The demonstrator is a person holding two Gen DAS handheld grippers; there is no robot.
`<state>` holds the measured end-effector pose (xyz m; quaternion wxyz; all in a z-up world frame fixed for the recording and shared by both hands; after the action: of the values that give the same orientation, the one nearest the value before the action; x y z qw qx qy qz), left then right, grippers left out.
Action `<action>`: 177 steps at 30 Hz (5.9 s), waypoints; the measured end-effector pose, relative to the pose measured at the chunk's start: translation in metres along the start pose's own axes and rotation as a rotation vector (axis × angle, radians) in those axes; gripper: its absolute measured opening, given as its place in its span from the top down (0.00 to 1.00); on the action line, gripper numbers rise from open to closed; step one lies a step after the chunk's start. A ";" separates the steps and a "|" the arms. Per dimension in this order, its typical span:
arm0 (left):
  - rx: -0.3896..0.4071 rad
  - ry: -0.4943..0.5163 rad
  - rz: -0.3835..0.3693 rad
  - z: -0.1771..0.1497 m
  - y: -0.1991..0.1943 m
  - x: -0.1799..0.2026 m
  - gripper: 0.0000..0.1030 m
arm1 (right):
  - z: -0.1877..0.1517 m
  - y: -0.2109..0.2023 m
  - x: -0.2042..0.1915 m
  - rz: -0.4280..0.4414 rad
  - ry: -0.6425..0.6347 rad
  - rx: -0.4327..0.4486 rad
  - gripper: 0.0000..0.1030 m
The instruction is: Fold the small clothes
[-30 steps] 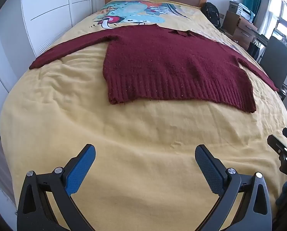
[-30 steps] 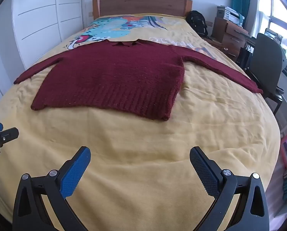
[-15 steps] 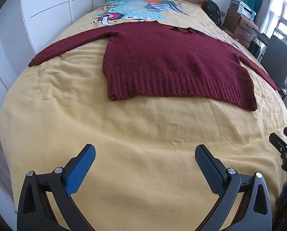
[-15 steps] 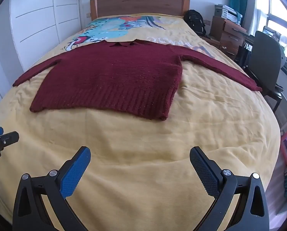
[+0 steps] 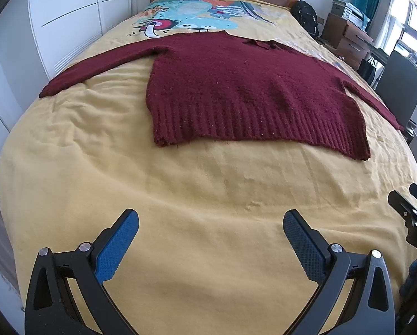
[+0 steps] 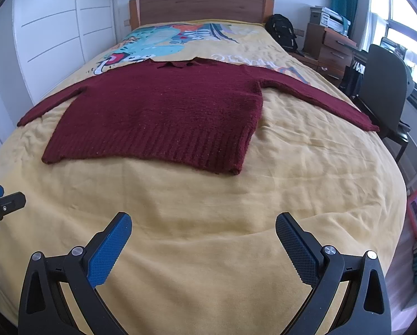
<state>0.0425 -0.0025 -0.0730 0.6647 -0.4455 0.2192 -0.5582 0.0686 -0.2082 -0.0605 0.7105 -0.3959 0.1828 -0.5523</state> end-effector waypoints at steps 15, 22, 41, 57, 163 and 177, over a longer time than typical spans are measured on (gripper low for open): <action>-0.007 0.017 0.006 -0.001 0.000 0.005 0.01 | 0.001 -0.004 0.002 -0.017 0.013 0.016 0.00; -0.005 0.018 0.007 0.000 -0.001 0.005 0.01 | 0.001 -0.005 0.002 -0.014 0.021 0.023 0.00; 0.022 0.017 0.018 0.005 -0.005 0.006 0.01 | 0.000 -0.004 0.002 -0.010 0.016 0.019 0.00; 0.016 -0.003 0.019 0.005 -0.005 0.000 0.01 | 0.000 -0.002 -0.001 -0.011 -0.001 0.009 0.00; 0.019 -0.124 0.204 0.123 0.031 -0.011 0.01 | 0.032 0.131 0.326 -0.056 0.477 -0.100 0.00; -0.016 -0.143 0.292 0.133 0.065 -0.027 0.01 | 0.016 0.203 0.468 -0.048 0.827 -0.079 0.13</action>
<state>0.1754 0.0680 -0.0657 0.7491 -0.4527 0.2381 -0.4209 0.3608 -0.6219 -0.1229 0.5483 -0.1720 0.4644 -0.6739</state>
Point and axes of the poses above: each gripper's, at about its wrist camera, not at the fingertips, and y roughly the way its jaws point, x to its right, z to its top, the point moved 8 cm from there along y, roughly the way its jaws point, and after that the axes turned 14 degrees about -y, right-handed, at the moved point
